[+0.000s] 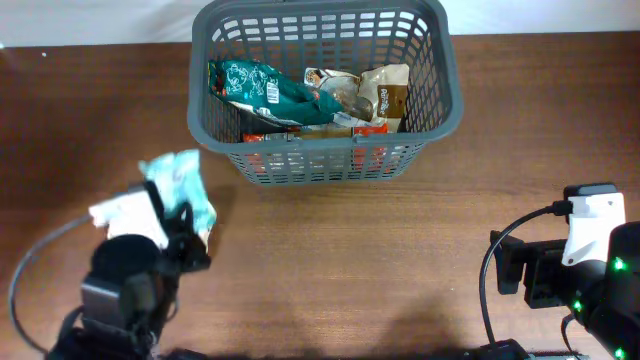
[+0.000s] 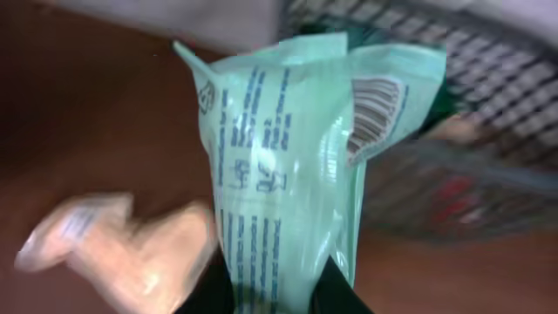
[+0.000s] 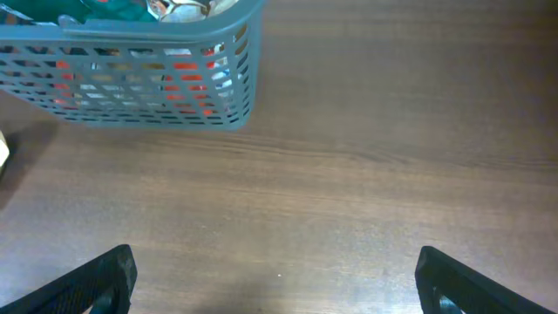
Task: Pack container
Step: 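Carry the mint-green packet into the basket and release it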
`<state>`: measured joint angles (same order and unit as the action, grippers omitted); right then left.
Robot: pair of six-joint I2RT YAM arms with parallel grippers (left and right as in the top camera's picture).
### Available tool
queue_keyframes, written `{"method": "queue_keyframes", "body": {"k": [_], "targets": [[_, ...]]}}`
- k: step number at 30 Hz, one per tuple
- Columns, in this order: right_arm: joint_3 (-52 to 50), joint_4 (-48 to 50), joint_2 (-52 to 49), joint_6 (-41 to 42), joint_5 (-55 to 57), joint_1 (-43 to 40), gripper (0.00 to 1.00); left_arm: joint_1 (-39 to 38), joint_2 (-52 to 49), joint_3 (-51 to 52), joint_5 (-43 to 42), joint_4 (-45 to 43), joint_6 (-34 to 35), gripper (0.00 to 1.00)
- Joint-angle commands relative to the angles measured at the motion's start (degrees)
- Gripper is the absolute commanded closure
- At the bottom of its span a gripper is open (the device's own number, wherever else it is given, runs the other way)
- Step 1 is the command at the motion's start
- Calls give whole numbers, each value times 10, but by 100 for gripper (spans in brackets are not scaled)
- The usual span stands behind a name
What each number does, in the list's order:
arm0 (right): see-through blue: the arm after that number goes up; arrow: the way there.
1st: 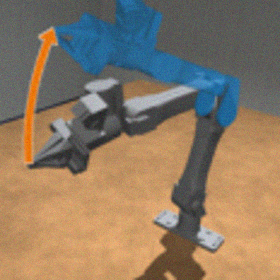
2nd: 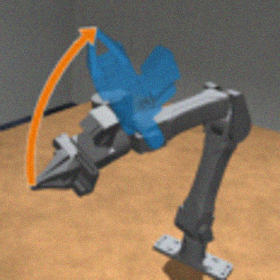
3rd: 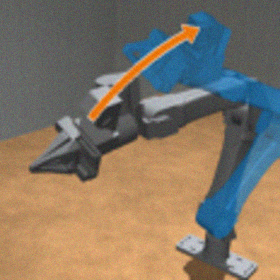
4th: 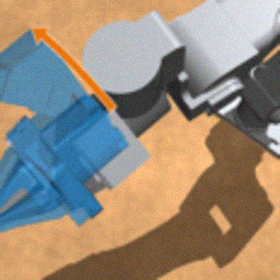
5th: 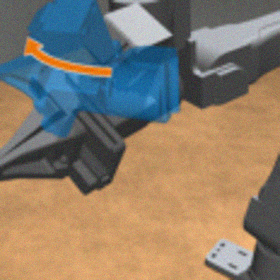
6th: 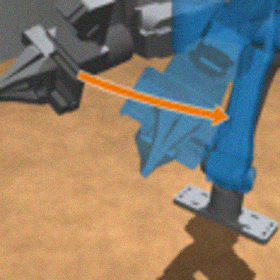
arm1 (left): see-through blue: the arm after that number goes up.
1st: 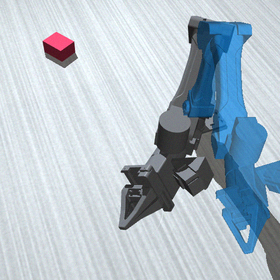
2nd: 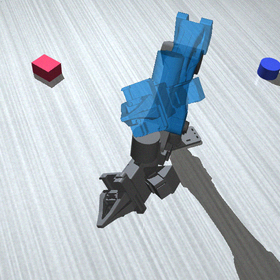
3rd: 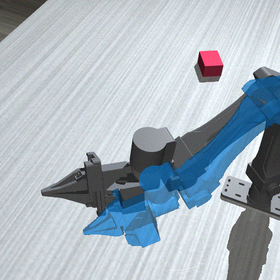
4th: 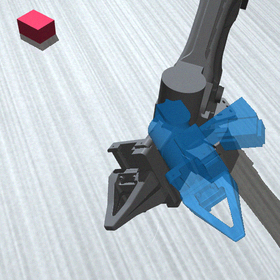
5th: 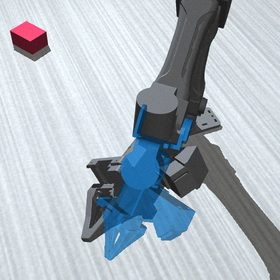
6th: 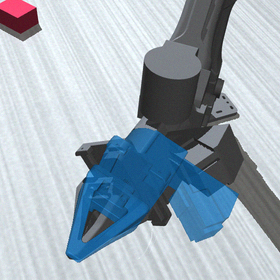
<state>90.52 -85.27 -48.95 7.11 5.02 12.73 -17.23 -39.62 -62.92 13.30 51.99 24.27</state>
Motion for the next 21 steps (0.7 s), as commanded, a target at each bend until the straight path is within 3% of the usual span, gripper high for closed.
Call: {"method": "queue_keyframes", "body": {"k": [1,6,14,21], "targets": [[0,1,-1,0,-1,-3,1,-2,-74,-49,-96,-64,-97,91],[0,1,-1,0,-1,-3,1,-3,-237,-149,-138,-110,-167,91],[0,1,-1,0,-1,-3,1,-78,-539,-425,-139,-113,-167,91],[0,1,-1,0,-1,-3,1,-151,-700,-569,-135,-108,-133,91]]}}
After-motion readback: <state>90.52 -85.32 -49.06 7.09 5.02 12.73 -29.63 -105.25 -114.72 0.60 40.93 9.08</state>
